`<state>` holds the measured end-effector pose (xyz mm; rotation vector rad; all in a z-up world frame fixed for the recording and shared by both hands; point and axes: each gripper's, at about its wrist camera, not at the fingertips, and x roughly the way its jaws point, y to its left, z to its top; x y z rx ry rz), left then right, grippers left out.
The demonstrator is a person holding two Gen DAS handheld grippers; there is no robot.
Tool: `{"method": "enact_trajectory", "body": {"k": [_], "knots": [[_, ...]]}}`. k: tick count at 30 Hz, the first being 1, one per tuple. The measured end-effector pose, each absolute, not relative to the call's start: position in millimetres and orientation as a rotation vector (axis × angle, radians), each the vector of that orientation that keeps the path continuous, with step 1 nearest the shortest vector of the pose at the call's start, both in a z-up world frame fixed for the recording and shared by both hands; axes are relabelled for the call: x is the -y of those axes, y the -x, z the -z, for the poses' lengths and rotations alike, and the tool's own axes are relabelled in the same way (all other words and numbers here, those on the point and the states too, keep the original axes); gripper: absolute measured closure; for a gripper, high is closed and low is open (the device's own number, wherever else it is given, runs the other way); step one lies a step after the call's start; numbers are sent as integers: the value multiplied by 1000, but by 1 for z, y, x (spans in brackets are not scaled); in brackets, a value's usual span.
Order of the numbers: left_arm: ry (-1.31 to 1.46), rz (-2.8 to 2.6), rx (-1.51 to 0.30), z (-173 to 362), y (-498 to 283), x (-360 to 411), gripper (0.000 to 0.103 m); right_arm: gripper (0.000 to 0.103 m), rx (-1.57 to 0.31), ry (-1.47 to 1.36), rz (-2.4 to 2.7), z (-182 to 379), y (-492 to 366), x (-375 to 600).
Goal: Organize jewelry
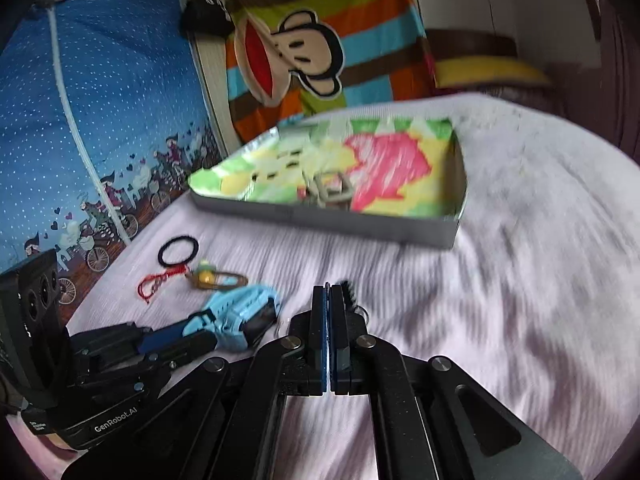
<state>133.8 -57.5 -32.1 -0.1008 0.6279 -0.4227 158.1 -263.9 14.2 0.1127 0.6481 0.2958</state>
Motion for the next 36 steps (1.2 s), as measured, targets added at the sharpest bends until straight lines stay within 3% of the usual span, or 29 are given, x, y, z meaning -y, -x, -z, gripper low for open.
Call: {"method": "enact_trajectory", "body": {"k": [17,36], "knots": [[176,451,-557,14,-125,48,87,102,-503,-152,-328,-52,-145,286],[189,437,-540,-3,-139,48,87,102,-475,-120,-344,-62,-165,278]]}}
